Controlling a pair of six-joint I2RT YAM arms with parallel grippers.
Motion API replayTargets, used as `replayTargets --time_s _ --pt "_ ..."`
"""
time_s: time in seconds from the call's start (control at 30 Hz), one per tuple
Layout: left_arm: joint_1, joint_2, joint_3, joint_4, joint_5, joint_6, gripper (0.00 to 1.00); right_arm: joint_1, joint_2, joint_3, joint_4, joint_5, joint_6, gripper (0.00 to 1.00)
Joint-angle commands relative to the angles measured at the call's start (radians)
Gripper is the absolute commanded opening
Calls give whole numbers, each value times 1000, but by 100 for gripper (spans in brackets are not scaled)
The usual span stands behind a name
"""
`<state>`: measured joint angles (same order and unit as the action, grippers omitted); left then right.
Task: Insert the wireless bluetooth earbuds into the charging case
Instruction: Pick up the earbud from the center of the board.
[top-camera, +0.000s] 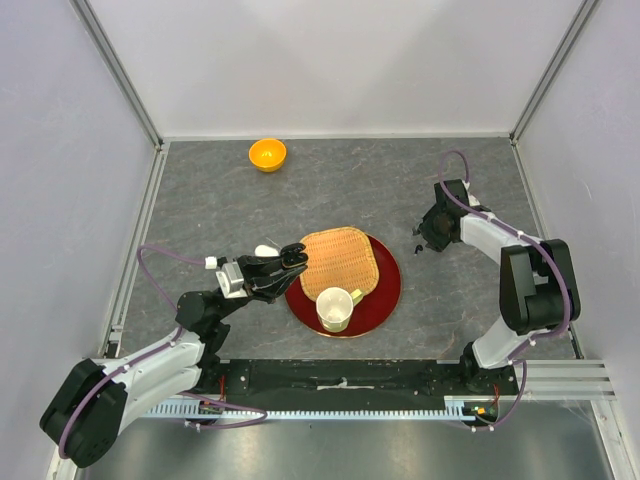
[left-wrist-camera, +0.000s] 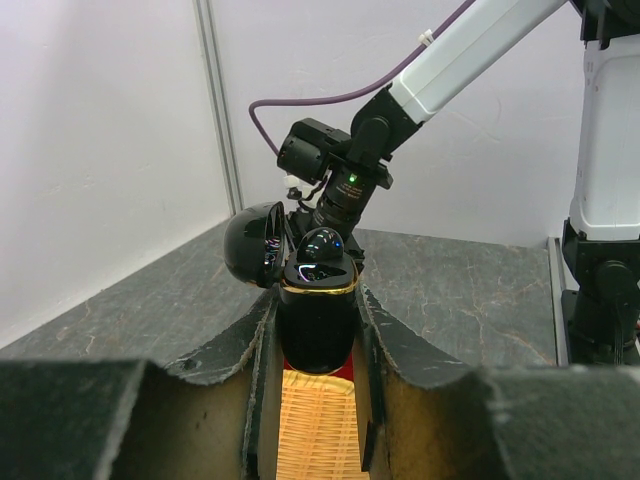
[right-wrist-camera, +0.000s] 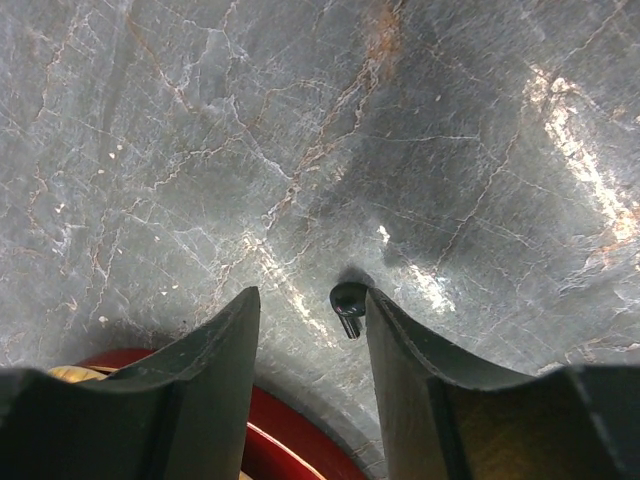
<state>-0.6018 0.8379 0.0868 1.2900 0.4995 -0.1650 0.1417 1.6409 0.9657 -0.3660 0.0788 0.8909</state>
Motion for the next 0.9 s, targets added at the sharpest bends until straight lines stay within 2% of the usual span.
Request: replayTargets --time_s 0.0,0.27,0.53,0.87 --pt "-1 4 4 289 -22 51 2 1 10 15 -5 6 20 51" --pt "-1 17 7 289 -21 53 2 2 7 13 -28 33 40 50" --pt "-3 26 11 289 -26 56 2 4 -1 22 -76 58 46 52" --pt "-3 27 8 290 -29 51 2 25 59 91 -128 64 48 52"
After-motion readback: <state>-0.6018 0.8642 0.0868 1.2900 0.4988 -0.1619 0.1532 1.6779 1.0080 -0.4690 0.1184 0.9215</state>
